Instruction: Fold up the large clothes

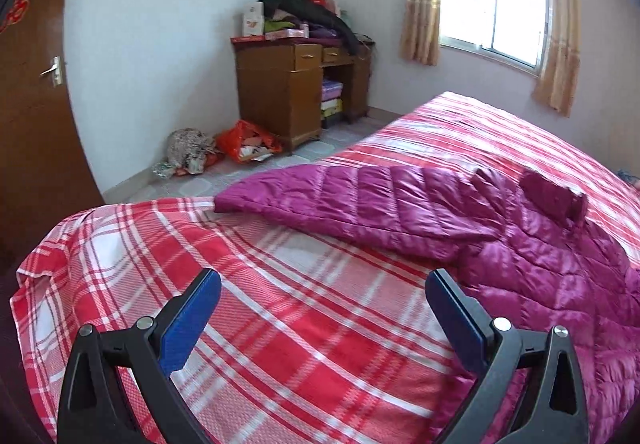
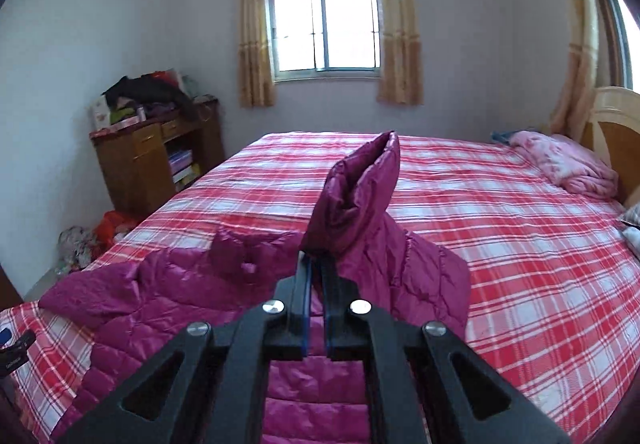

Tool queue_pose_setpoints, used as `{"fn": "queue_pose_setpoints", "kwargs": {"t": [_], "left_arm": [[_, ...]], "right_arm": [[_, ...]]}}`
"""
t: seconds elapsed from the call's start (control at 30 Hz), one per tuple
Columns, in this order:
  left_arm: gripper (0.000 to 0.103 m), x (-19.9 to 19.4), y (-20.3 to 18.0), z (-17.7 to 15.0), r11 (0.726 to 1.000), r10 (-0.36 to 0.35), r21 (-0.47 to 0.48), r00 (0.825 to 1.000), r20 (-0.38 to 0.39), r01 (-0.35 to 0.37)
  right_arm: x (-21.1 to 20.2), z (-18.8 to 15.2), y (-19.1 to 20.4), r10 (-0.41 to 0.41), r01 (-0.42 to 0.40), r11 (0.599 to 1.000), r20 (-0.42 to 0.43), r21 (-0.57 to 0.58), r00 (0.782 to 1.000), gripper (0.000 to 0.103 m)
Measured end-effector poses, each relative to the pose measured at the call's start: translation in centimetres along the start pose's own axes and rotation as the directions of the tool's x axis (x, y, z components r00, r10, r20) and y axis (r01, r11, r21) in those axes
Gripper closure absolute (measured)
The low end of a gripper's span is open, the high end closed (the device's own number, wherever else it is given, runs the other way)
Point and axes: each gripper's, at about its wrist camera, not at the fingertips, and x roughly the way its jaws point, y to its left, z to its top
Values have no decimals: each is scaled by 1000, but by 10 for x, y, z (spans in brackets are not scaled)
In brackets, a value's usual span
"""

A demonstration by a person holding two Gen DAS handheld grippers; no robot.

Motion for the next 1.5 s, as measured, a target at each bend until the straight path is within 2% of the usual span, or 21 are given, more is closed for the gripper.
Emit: {"fn": "queue_pose_setpoints", "kwargs": {"t": [0.23, 0.37, 0.5, 0.57, 0.6, 0.63, 0.67, 0.7, 0.73, 0.8, 0.83, 0.87, 0.97, 1.0, 1.07, 1.13, 1.23, 1.37, 1.4, 1.43, 1.5], "left_arm": [[1, 16, 16, -6, 999, -4, -52, 1000, -18, 4], [1, 18, 8, -12, 1000, -10, -11, 1000, -15, 10], [1, 20, -1, -16, 999, -6, 35, 1000, -15, 6], [1, 21, -3, -17, 999, -11, 46, 1000, -16, 12], [1, 21, -3, -18, 999, -15, 47, 1000, -14, 16], [1, 21, -3, -18, 999, -18, 46, 1000, -14, 18], [1, 21, -3, -18, 999, -21, 44, 1000, -15, 22], [1, 22, -4, -18, 999, -25, 42, 1000, -17, 26], [1, 22, -4, -19, 999, -27, 41, 999, -19, 27], [1, 24, -5, -19, 999, -27, 39, 999, -23, 28], [1, 24, -4, -19, 999, -27, 38, 999, -25, 28], [1, 24, -5, -19, 999, -27, 36, 999, -28, 28], [1, 26, -5, -20, 999, -34, 30, 999, -33, 35], [1, 25, -6, -20, 999, -34, 32, 999, -34, 36], [1, 25, -7, -20, 998, -36, 43, 999, -28, 37], [1, 25, -9, -21, 998, -40, 50, 999, -30, 41], [1, 28, -10, -20, 997, -46, 54, 998, -46, 49], [1, 31, -8, -20, 997, -56, 44, 997, -58, 59], [1, 30, -7, -20, 998, -55, 40, 997, -55, 57], [1, 28, -6, -20, 998, -51, 37, 997, -49, 53], [1, 24, -5, -19, 998, -46, 41, 998, -35, 47]], "right_arm": [[61, -41, 87, 126, -131, 990, -95, -51, 987, 97], [91, -70, 116, 162, -176, 982, -180, -63, 970, 97], [110, -90, 129, 215, -233, 971, -241, -47, 946, 95], [119, -95, 129, 268, -279, 960, -272, -2, 924, 88], [123, -96, 128, 310, -314, 949, -295, 32, 904, 76], [128, -96, 129, 366, -360, 930, -321, 80, 873, 63], [129, -96, 125, 416, -394, 909, -334, 135, 846, 37], [125, -96, 120, 461, -424, 887, -312, 180, 831, 33], [117, -94, 115, 486, -446, 873, -277, 197, 829, 33], [103, -86, 105, 459, -430, 887, -214, 170, 862, 45], [100, -83, 104, 432, -405, 900, -206, 161, 878, 68], [103, -80, 100, 405, -375, 912, -219, 168, 888, 84], [123, -74, 95, 332, -290, 938, -257, 189, 908, 86], [130, -74, 98, 326, -284, 941, -275, 182, 905, 86], [147, -79, 108, 343, -301, 938, -348, 169, 873, 85], [162, -90, 116, 365, -322, 931, -422, 171, 830, 84], [162, -93, 119, 356, -328, 934, -415, 141, 837, 84], [155, -82, 106, 422, -377, 906, -433, 192, 796, 84], [145, -76, 96, 441, -388, 897, -401, 210, 803, 84], [133, -69, 84, 437, -387, 899, -362, 204, 823, 84], [112, -57, 59, 359, -331, 933, -307, 142, 882, 84]]}}
